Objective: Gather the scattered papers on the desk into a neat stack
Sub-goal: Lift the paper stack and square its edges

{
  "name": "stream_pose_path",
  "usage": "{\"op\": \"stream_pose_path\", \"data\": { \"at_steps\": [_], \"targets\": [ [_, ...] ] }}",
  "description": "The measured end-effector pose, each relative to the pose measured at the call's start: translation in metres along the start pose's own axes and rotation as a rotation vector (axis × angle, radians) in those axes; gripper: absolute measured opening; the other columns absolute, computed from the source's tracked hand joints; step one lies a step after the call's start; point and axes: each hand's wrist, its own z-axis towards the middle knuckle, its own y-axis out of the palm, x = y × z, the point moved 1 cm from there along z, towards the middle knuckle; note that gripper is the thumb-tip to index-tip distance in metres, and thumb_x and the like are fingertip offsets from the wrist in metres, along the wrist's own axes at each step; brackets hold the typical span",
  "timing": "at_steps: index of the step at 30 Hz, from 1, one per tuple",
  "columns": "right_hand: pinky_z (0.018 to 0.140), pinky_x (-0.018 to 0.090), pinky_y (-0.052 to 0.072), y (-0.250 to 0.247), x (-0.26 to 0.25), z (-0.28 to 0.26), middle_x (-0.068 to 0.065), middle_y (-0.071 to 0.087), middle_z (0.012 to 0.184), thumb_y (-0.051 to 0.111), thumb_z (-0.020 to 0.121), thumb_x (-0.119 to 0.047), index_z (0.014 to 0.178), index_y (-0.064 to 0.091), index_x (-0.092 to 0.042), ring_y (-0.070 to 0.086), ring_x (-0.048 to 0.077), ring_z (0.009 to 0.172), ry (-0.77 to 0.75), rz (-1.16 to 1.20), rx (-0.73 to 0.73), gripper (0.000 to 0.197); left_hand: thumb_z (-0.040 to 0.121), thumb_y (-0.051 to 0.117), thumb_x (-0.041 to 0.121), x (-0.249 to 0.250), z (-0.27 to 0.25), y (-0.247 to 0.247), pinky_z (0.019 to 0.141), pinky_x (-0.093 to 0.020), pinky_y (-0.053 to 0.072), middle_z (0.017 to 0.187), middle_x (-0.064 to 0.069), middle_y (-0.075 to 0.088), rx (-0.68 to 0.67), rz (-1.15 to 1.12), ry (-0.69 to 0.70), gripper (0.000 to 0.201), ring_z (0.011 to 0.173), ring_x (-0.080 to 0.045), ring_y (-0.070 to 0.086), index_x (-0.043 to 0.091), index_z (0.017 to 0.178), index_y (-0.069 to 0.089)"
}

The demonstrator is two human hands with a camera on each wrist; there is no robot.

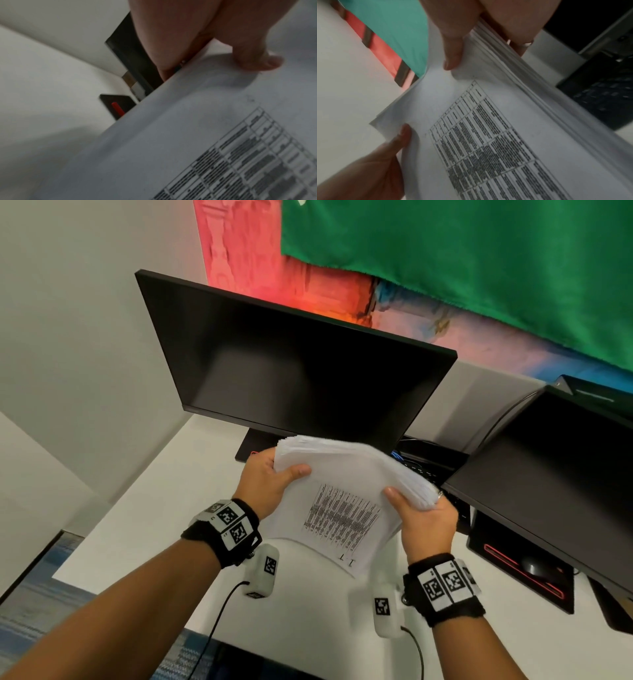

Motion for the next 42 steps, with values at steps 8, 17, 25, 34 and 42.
{"op": "stream_pose_path", "data": {
  "at_steps": [8, 17, 25, 34, 42],
  "targets": [
    [0.073, 0.017, 0.057, 0.0, 0.01, -0.025, -0.001, 0.073, 0.095, 0.084, 0.064, 0.007, 0.117, 0.057, -0.01, 0.071, 0.006, 0.087, -0.061, 0.032, -0.069, 0.062, 0.077, 0.073, 0.027, -0.016, -0.036, 0.003, 0.071, -0.015, 0.054, 0.104, 0.007, 0.055, -0.121, -0.039, 0.02, 0.06, 0.091, 0.008, 0.064, 0.01, 0.121, 0.036],
    [0.062, 0.008, 0.051, 0.008, -0.01, -0.018, -0.016, 0.066, 0.083, 0.078, 0.079, -0.009, 0.087, 0.063, -0.027, 0.066, -0.006, 0.076, -0.276, -0.132, -0.003, 0.024, 0.079, 0.08, 0.026, 0.001, -0.026, 0.007, 0.062, -0.005, 0.048, 0.086, 0.018, 0.067, 0.246, 0.141, 0.122, 0.025, 0.075, 0.014, 0.062, 0.023, 0.099, 0.066],
    [0.079, 0.028, 0.058, 0.015, 0.031, -0.033, -0.011, 0.067, 0.091, 0.074, 0.084, -0.016, 0.104, 0.067, -0.018, 0.067, 0.001, 0.088, 0.119, -0.142, -0.099, 0.021, 0.085, 0.075, 0.024, -0.033, -0.034, 0.012, 0.06, -0.003, 0.049, 0.09, 0.015, 0.064, 0.12, 0.194, -0.089, 0.035, 0.075, 0.01, 0.061, 0.016, 0.116, 0.06],
    [0.061, -0.002, 0.044, 0.015, 0.019, -0.05, -0.018, 0.059, 0.09, 0.073, 0.084, -0.011, 0.105, 0.06, -0.02, 0.062, -0.01, 0.078, 0.042, -0.175, -0.061, 0.026, 0.082, 0.064, 0.05, -0.033, -0.062, 0.007, 0.08, 0.004, 0.04, 0.114, 0.034, 0.044, 0.099, 0.19, 0.107, 0.063, 0.102, 0.03, 0.046, 0.019, 0.131, 0.04],
    [0.065, 0.011, 0.053, 0.018, 0.005, -0.038, -0.005, 0.065, 0.102, 0.074, 0.083, -0.009, 0.114, 0.056, -0.02, 0.067, -0.005, 0.087, -0.032, 0.04, 0.005, 0.037, 0.088, 0.055, 0.04, 0.005, -0.038, 0.009, 0.064, -0.012, 0.052, 0.102, 0.019, 0.063, 0.251, 0.02, 0.205, 0.035, 0.088, 0.002, 0.064, 0.025, 0.119, 0.049]
  ]
}}
